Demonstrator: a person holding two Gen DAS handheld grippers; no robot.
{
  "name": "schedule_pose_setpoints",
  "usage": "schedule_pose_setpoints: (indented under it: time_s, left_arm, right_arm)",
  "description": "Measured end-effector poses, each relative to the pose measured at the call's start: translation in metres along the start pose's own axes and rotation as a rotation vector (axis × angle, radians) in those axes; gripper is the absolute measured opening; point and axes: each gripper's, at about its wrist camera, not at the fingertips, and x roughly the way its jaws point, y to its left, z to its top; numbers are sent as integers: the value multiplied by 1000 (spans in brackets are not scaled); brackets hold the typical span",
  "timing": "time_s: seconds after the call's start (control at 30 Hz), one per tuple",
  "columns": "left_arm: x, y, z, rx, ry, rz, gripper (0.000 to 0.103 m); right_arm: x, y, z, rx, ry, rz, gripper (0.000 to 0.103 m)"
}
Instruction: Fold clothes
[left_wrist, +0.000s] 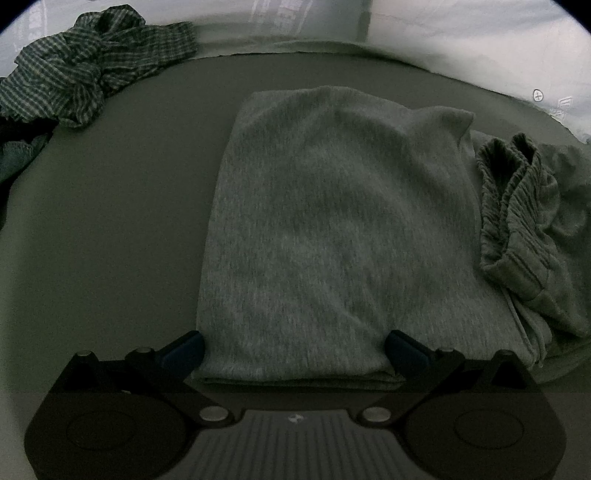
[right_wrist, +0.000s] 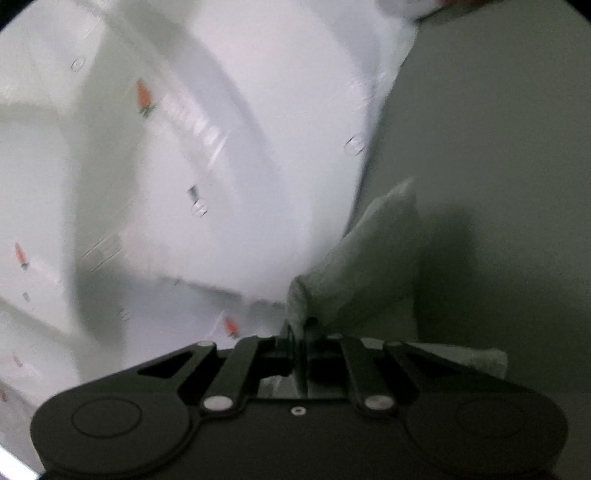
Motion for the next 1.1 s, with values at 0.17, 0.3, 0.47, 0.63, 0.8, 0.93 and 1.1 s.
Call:
schedule_pose_setpoints:
  time_s: [0.17, 0.3, 0.47, 0.63, 0.8, 0.93, 1.1]
  left_arm:
    - [0, 0, 0, -1, 2, 0, 103]
    - [0, -1, -1, -2, 0, -2, 103]
    - [-1, -1, -2, 1, -7, -7, 103]
    - [-1, 0, -3, 5, -7, -10, 103]
    - [-1, 0, 0, 5, 7, -12, 103]
    - [-1, 0, 1, 5, 19, -13, 103]
    - [-4, 1, 1, -21, 31, -15, 103]
  right_arm:
    - [23, 13, -25, 30, 94, 51, 6]
    - [38, 19, -42, 65, 175, 70, 6]
    - [65, 27, -65, 96, 268, 86, 6]
    - [95, 42, -93, -69, 424, -39, 12]
    - [110, 59, -106, -298, 519, -172, 56]
    - [85, 74, -90, -378, 445, -120, 76]
    - [54, 75, -70, -628, 242, -314, 95]
